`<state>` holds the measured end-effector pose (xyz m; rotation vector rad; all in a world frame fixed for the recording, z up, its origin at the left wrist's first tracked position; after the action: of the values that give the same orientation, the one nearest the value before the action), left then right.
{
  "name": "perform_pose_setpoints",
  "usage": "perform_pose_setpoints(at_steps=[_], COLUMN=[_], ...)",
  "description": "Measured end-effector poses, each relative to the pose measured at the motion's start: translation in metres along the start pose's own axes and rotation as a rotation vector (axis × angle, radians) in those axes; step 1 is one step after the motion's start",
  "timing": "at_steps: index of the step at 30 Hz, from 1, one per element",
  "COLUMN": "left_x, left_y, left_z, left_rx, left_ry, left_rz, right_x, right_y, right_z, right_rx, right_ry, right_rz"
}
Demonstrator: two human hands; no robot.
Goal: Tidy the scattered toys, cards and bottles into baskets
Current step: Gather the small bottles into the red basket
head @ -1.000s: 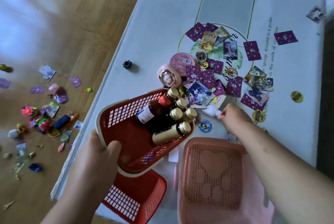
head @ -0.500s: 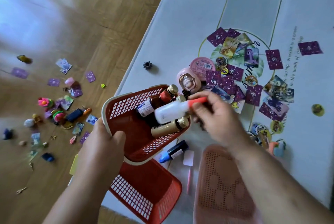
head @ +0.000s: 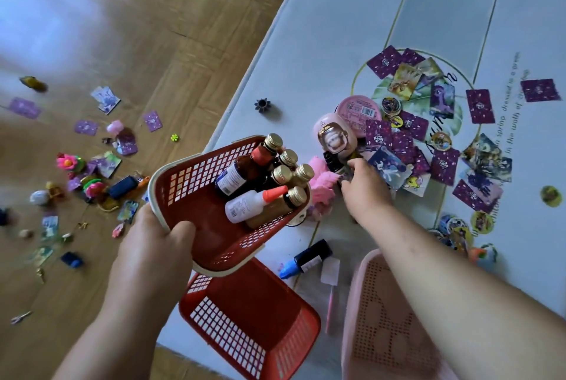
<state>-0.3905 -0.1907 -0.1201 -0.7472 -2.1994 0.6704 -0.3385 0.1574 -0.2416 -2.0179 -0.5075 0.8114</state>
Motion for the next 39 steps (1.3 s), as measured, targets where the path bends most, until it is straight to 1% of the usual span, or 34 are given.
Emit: perform_pose_setpoints(at_steps=[2,3,5,7,9,11,12,13,14,15,16,17,21,23,24,26,27,28,29,30,31,32,33,35,37,38,39], left_x=[-0.004,-0.006,-0.009,-0.011,-0.013,-0.013,-0.013,-0.012,-0.011,-0.010,-0.009,-0.009,-0.008,-0.010,-0.012,-0.013,-0.011,-0.011,-0.014,-0.015,-0.018,-0.020,-0.023,-0.027,-0.031,-0.032,-0.033], left_y=[-0.003,-0.004,-0.006,-0.010,-0.015,-0.017,-0.018,-0.020,-0.020,-0.019,-0.018,-0.018,-0.019,-0.018,-0.018,-0.019,-0.019,-0.019,-0.019,-0.019,-0.020,-0.020,-0.020,-0.018,-0.020,-0.022,-0.024], left_z=[0.004,0.006,0.008,0.009,0.007,0.006,0.006,0.006,0.006,0.006,0.006,0.007,0.006,0.006,0.005,0.004,0.004,0.005,0.005,0.006,0.007,0.007,0.008,0.008,0.007,0.007,0.006], left_rx=[0.008,0.007,0.009,0.020,0.032,0.040,0.043,0.046,0.044,0.037,0.030,0.028,0.029,0.027,0.029,0.036,0.041,0.042,0.044,0.044,0.046,0.050,0.053,0.041,0.045,0.054,0.061], left_ry=[0.001,0.002,-0.004,-0.015,-0.033,-0.041,-0.041,-0.041,-0.037,-0.034,-0.029,-0.027,-0.018,-0.024,-0.029,-0.029,-0.024,-0.017,-0.023,-0.023,-0.029,-0.032,-0.036,-0.045,-0.048,-0.046,-0.046], left_rz=[-0.012,-0.019,-0.026,-0.025,-0.030,-0.019,-0.013,-0.006,-0.004,-0.002,0.003,0.011,0.027,0.030,0.029,0.029,0.028,0.025,0.025,0.018,0.009,-0.008,-0.025,-0.056,-0.074,-0.074,-0.074], right_x=[-0.007,-0.009,-0.009,-0.006,-0.003,-0.008,-0.018,-0.035,-0.055,-0.076,-0.097,-0.112,-0.143,-0.144,-0.138,-0.115,-0.098,-0.082,-0.070,-0.060,-0.053,-0.050,-0.050,-0.055,-0.059,-0.061,-0.062], right_y=[0.016,0.020,0.021,0.009,-0.014,-0.036,-0.043,-0.047,-0.048,-0.045,-0.041,-0.034,-0.006,0.005,0.005,-0.010,-0.018,-0.020,-0.009,0.012,0.040,0.067,0.091,0.124,0.139,0.140,0.135], right_z=[0.010,0.012,0.012,0.005,-0.009,-0.029,-0.041,-0.054,-0.068,-0.083,-0.097,-0.108,-0.126,-0.128,-0.127,-0.118,-0.111,-0.104,-0.099,-0.094,-0.095,-0.101,-0.108,-0.120,-0.124,-0.123,-0.119], right_rx=[-0.067,-0.084,-0.092,-0.037,0.074,0.127,0.104,0.045,-0.046,-0.141,-0.213,-0.248,-0.207,-0.200,-0.172,-0.022,0.063,0.095,0.046,-0.072,-0.229,-0.375,-0.482,-0.575,-0.610,-0.608,-0.592], right_ry=[-0.063,-0.083,-0.078,-0.037,0.022,0.061,0.040,-0.013,-0.066,-0.113,-0.155,-0.189,-0.283,-0.336,-0.341,-0.305,-0.285,-0.269,-0.264,-0.276,-0.314,-0.364,-0.428,-0.553,-0.613,-0.620,-0.589], right_rz=[-0.176,-0.224,-0.240,-0.183,-0.004,0.357,0.528,0.668,0.761,0.803,0.784,0.729,0.431,0.369,0.400,0.502,0.496,0.411,0.256,0.058,-0.121,-0.256,-0.371,-0.577,-0.708,-0.725,-0.682])
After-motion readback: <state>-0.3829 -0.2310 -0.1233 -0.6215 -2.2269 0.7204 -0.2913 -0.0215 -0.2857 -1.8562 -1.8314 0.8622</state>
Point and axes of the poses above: each hand's wrist, its own z-axis towards the middle knuckle, its own y-axis out of the palm, x = y × z, the point moved 10 cm from there along z, towards the middle knuckle, and after that the axes turned 4 degrees about -y, right-handed, at the moved point
